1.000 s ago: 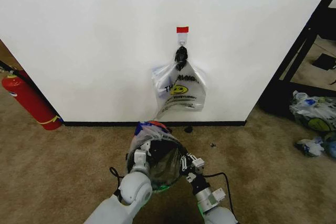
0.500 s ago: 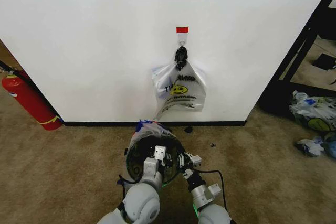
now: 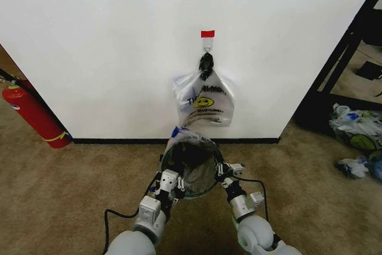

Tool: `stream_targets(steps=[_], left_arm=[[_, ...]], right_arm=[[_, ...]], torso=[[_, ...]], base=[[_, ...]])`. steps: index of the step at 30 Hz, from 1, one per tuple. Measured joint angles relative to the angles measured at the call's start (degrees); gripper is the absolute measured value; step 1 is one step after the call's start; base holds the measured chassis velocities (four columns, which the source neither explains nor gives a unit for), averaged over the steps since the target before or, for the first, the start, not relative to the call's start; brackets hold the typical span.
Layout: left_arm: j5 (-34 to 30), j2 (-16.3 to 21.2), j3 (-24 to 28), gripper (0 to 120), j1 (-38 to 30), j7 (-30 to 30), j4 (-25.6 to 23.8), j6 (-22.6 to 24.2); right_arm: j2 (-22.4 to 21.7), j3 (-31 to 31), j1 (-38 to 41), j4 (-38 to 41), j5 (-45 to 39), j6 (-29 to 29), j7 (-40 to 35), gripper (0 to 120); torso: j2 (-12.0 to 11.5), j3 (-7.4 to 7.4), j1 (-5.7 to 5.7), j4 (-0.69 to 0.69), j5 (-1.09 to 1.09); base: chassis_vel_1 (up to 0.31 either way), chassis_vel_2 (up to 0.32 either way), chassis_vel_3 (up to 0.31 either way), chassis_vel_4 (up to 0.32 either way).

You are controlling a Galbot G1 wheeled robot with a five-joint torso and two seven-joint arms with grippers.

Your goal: Pick up the garbage bag from the wall and place it over the trash bin.

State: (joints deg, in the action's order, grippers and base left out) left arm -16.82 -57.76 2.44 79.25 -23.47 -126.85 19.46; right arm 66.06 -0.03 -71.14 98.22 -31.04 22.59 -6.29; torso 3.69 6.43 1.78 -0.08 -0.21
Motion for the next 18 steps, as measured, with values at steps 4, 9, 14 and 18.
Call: stream_targets(steps=[4, 9, 14, 18], left_arm=[[1.95, -1.5, -0.2, 0, -0.31, -0.57, 1.79, -0.76], [1.36, -0.16, -2.84, 0, 2.4, 0.08, -5.01, -1.57], [6.42, 0.22, -6.88, 0, 6.57, 2.16, -11.36, -4.5], [8.84, 0.61, -8.86, 0, 8.91, 2.15, -10.92, -6.85]], right_arm=[[0.09, 0.03, -0.82, 0.58, 1.45, 0.43, -0.13, 0], [-1.3, -0.06, -1.58, 3.8, -0.69, -7.39, -9.7, 0], [-4.91, 0.51, -1.35, 12.52, -14.76, -23.43, -21.8, 0], [-5.3, 2.35, -0.86, 15.01, -19.34, -25.96, -23.33, 0]], torso=[[0.0, 0.0, 0.0, -0.01, 0.0], [0.0, 0.0, 0.0, 0.0, 0.03], [0.0, 0.0, 0.0, 0.01, 0.01], [0.0, 0.0, 0.0, 0.0, 0.01]], base=[[0.0, 0.0, 0.0, 0.0], [0.0, 0.0, 0.0, 0.0], [0.0, 0.0, 0.0, 0.0], [0.0, 0.0, 0.0, 0.0]])
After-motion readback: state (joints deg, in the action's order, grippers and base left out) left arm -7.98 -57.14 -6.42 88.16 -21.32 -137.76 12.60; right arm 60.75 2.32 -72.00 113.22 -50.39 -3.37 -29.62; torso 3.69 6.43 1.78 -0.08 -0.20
